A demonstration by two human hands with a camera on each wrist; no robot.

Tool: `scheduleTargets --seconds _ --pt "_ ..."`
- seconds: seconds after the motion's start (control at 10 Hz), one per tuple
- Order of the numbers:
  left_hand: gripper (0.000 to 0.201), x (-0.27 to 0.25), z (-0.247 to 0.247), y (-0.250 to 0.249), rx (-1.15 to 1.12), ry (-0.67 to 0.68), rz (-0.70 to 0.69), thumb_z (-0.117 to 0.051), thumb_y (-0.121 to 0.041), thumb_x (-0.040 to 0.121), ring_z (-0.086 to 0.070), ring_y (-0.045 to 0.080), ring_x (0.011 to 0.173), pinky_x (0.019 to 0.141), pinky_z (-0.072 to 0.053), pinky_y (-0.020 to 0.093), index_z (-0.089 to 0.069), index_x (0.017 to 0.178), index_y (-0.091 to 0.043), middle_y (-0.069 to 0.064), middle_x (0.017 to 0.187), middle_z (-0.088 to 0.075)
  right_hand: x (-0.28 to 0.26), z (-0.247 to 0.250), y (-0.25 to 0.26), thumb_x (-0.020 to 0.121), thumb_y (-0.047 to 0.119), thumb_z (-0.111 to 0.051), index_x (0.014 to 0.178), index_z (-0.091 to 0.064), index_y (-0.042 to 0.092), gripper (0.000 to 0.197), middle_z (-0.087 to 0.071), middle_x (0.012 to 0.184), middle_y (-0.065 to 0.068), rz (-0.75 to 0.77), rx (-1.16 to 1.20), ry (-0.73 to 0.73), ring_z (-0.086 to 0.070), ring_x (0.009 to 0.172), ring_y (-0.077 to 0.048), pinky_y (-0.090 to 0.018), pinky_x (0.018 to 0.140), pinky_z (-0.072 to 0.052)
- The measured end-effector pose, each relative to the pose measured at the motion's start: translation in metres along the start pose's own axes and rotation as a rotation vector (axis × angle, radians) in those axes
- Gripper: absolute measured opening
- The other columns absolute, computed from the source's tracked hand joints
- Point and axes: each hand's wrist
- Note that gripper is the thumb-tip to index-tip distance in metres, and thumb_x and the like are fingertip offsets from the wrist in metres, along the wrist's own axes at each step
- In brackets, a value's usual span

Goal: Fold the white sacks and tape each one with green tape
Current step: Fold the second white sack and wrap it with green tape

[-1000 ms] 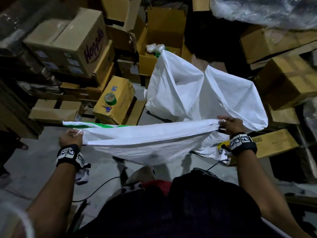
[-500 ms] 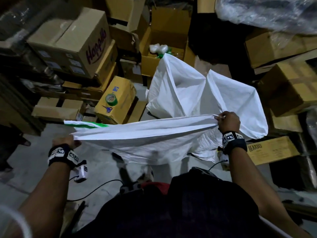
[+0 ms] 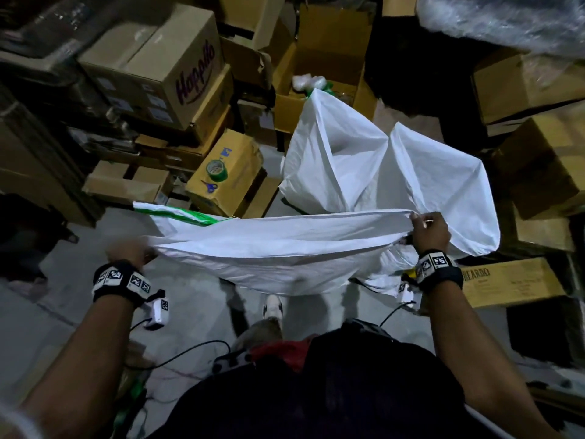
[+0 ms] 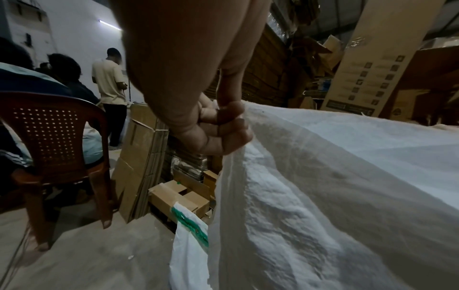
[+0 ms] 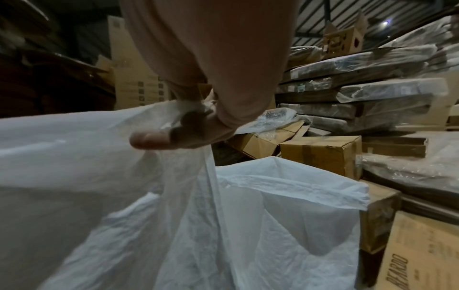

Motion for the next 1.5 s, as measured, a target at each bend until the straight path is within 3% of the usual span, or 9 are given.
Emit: scheduleTargets --seconds 0.1,0.2,0.3,0.5,0.9,1.1,1.2,1.3,1.5 --pt "0.007 0.011 0.014 -0.008 -0.028 0.094 0.03 -0.053 -0.007 0.1 -0.059 0.021 0.072 0.053 -0.061 0.031 -0.054 0.095 -0.012 0.013 0.088 -0.059 -0.001 0.001 0.01 0.091 0.018 -0.072 0.093 -0.06 0.007 0.016 -0.059 0.085 -0.016 0.029 0.194 0.015 -0.066 0.051 -0.007 -0.028 0.054 -0.059" --pt "0.017 0.023 0.023 -0.022 -0.134 0.065 0.051 -0.063 -0.011 0.097 -0.059 0.021 0.069 0.049 -0.06 0.035 -0.052 0.084 -0.012 0.013 0.075 -0.056 -0.003 0.0 0.036 0.092 0.016 -0.07 0.092 -0.058 0.01 0.013 -0.055 0.08 -0.012 0.102 0.246 0.024 -0.06 0.051 0.006 -0.014 0.05 -0.053" --pt "0.02 0.021 0.024 -0.037 -0.137 0.093 0.031 -0.061 -0.017 0.098 -0.059 0.015 0.07 0.048 -0.058 0.029 -0.054 0.08 -0.016 0.003 0.064 -0.061 0.013 -0.015 0.045 0.085 0.042 -0.071 0.083 -0.059 0.032 0.015 -0.062 0.08 -0.005 0.135 0.234 0.068 -0.071 0.079 -0.023 -0.046 0.066 -0.062" --pt "0.02 0.004 0.011 -0.058 -0.036 0.165 -0.124 -0.049 -0.019 0.103 -0.058 0.007 0.073 0.049 -0.053 0.013 -0.048 0.084 -0.027 -0.005 0.087 -0.055 0.008 -0.04 0.1 0.092 0.027 -0.069 0.089 -0.06 0.019 0.012 -0.063 0.085 -0.004 0.203 0.269 -0.025 -0.06 0.073 -0.017 -0.025 0.066 -0.054" --pt "0.02 0.16 -0.095 -0.109 0.053 0.271 -0.156 -0.071 -0.03 0.082 -0.065 0.028 0.073 0.072 -0.06 0.044 -0.06 0.088 -0.015 0.016 0.089 -0.068 0.019 -0.02 0.053 0.085 0.005 -0.073 0.098 -0.071 0.003 0.012 -0.067 0.088 -0.024 -0.152 0.514 -0.219 -0.072 0.066 -0.033 -0.04 0.066 -0.063" --pt "0.012 0.186 -0.091 -0.112 0.24 0.317 -0.046 -0.058 -0.028 0.091 -0.061 0.014 0.06 0.078 -0.058 0.034 -0.057 0.084 -0.019 -0.012 0.046 -0.061 0.02 -0.03 0.06 0.083 -0.013 -0.063 0.091 -0.071 0.001 0.018 -0.065 0.076 -0.019 -0.319 0.587 -0.073 -0.066 0.065 -0.034 -0.037 0.063 -0.063" --pt "0.032 0.184 -0.089 -0.112 0.116 0.426 0.16 -0.051 -0.009 0.094 -0.046 0.01 0.035 0.053 -0.047 0.02 -0.047 0.062 -0.005 -0.001 0.035 -0.044 0.015 -0.036 0.061 0.084 -0.013 -0.062 0.089 -0.071 -0.001 0.016 -0.063 0.057 -0.01 -0.345 0.601 -0.041 -0.061 0.051 -0.022 -0.03 0.057 -0.061" --pt "0.038 0.132 -0.083 -0.121 0.142 0.58 0.162 -0.07 -0.008 0.056 -0.045 0.011 0.053 0.06 -0.04 0.02 -0.037 0.071 -0.016 -0.002 0.041 -0.048 0.015 -0.044 0.059 0.087 -0.008 -0.06 0.095 -0.07 -0.002 0.014 -0.059 0.048 -0.002 -0.354 0.619 0.005 -0.057 0.044 -0.015 -0.024 0.054 -0.057" --pt "0.026 0.143 -0.072 -0.098 0.074 0.443 -0.093 -0.038 0.003 0.103 -0.057 0.002 0.077 0.06 -0.053 0.011 -0.057 0.112 -0.011 0.0 0.098 -0.056 0.027 -0.053 0.064 0.087 -0.009 -0.063 0.083 -0.072 -0.003 0.012 -0.072 0.068 -0.007 -0.296 0.691 0.04 -0.068 0.069 -0.027 -0.026 0.064 -0.06"
Point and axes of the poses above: each hand's wrist, its own x-axis towards the middle knuckle, its own z-axis out of the back of the hand, y = z × x
